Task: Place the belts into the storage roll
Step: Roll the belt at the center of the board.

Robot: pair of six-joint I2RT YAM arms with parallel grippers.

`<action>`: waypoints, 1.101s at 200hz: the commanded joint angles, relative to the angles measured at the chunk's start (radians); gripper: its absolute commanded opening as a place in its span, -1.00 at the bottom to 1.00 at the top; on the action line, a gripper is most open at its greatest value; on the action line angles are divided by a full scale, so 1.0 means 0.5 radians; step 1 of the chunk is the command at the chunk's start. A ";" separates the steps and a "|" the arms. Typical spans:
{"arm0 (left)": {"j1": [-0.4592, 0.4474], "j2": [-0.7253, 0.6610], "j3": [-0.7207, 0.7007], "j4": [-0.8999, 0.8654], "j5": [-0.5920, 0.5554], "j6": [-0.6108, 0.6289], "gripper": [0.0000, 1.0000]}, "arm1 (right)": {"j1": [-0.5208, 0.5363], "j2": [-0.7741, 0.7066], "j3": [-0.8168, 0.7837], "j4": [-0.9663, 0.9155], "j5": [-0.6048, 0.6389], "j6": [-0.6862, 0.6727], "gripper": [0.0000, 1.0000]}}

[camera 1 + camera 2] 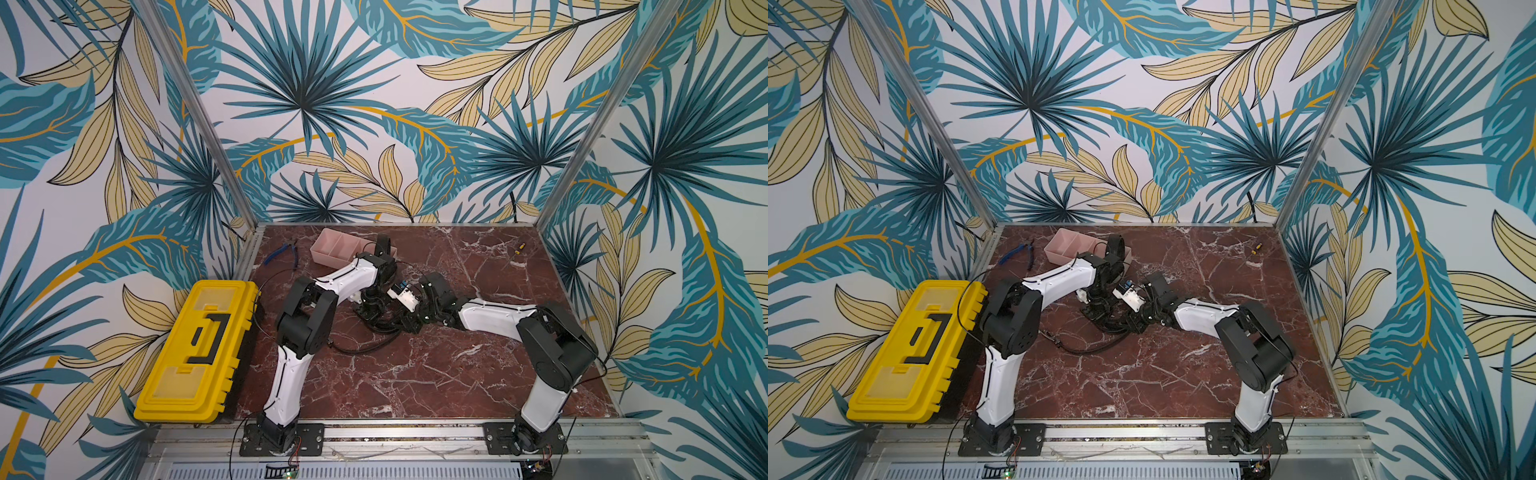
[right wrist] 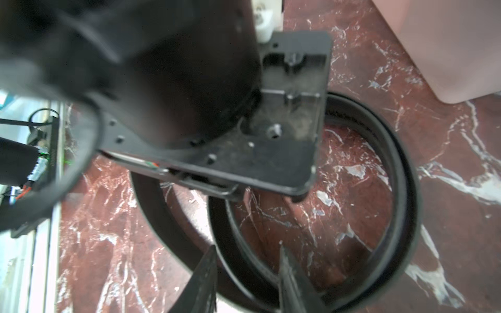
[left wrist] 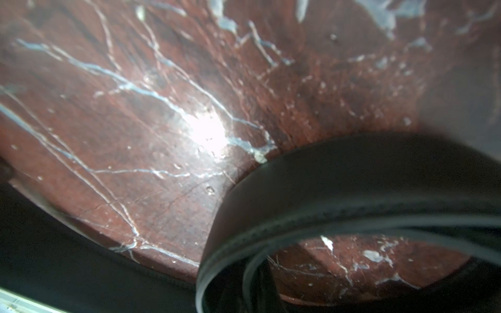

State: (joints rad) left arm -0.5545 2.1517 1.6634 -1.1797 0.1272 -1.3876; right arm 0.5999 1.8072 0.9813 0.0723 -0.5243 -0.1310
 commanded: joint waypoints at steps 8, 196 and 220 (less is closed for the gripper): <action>-0.008 0.051 0.011 -0.034 0.118 0.049 -1.00 | 0.000 0.053 0.011 -0.004 -0.022 -0.038 -0.32; -0.007 0.020 0.054 -0.030 0.050 0.214 -1.00 | 0.000 0.064 -0.088 0.036 0.043 -0.118 -0.71; -0.008 0.010 0.040 -0.028 0.037 0.220 -1.00 | 0.000 0.052 -0.121 0.082 0.079 -0.118 -0.80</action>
State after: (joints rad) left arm -0.5518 2.1544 1.6760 -1.1980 0.1150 -1.3033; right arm 0.5983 1.8153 0.9516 0.0841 -0.5209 -0.1852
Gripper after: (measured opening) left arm 0.076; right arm 0.124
